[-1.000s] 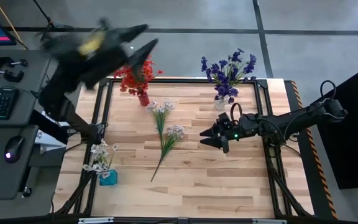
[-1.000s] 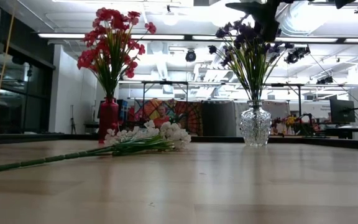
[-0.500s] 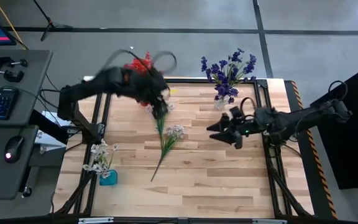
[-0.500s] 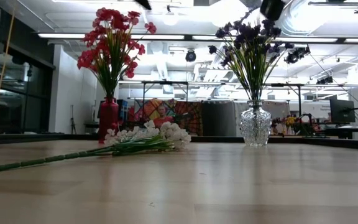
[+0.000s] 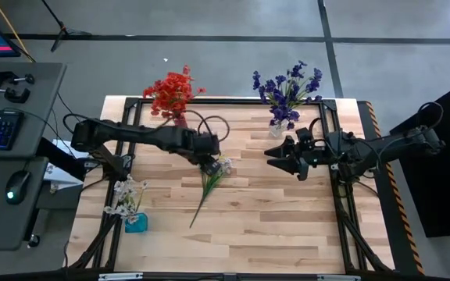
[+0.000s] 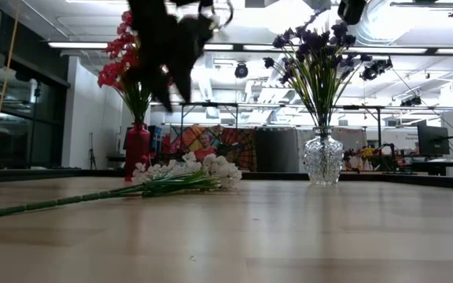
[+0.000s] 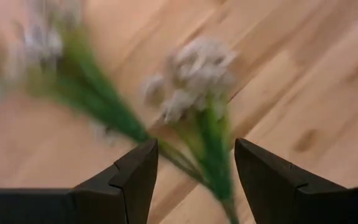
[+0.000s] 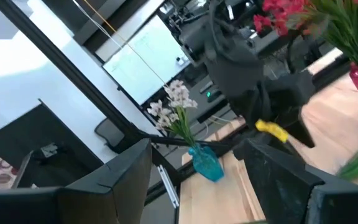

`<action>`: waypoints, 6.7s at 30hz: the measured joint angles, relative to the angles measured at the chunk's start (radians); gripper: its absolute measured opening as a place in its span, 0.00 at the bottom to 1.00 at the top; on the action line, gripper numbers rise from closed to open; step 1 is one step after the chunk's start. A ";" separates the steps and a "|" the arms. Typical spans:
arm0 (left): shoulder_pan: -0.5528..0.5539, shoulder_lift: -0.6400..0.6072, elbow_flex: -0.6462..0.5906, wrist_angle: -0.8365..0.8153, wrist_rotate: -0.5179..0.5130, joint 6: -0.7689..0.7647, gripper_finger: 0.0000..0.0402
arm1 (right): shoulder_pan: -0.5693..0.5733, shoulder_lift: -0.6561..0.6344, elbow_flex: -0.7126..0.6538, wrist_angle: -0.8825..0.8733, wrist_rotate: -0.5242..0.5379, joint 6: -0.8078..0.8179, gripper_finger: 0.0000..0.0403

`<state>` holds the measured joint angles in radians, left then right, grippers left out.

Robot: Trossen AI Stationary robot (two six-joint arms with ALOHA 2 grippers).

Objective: Sort flowers into vase by color
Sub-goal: Put the left white flowers into the blue vase

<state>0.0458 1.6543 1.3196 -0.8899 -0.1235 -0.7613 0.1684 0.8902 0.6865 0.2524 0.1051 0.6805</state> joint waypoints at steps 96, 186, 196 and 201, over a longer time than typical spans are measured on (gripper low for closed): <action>-1.274 -1.014 -0.254 0.577 -0.297 0.640 0.00 | 0.164 0.740 0.691 0.062 0.120 0.018 0.60; -1.473 -1.312 -1.308 1.172 -0.627 0.580 0.00 | 0.177 0.765 0.739 -0.167 0.311 0.254 0.60; -1.472 -1.312 -1.308 1.181 -0.584 0.550 0.08 | 0.177 0.765 0.739 -0.167 0.311 0.254 0.60; -1.472 -1.312 -1.308 1.181 -0.583 0.560 0.19 | 0.177 0.765 0.739 -0.168 0.311 0.254 0.60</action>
<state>-1.4261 0.3420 0.0116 0.2909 -0.7062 -0.2009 0.3450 1.6554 1.4258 0.0849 0.4164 0.9347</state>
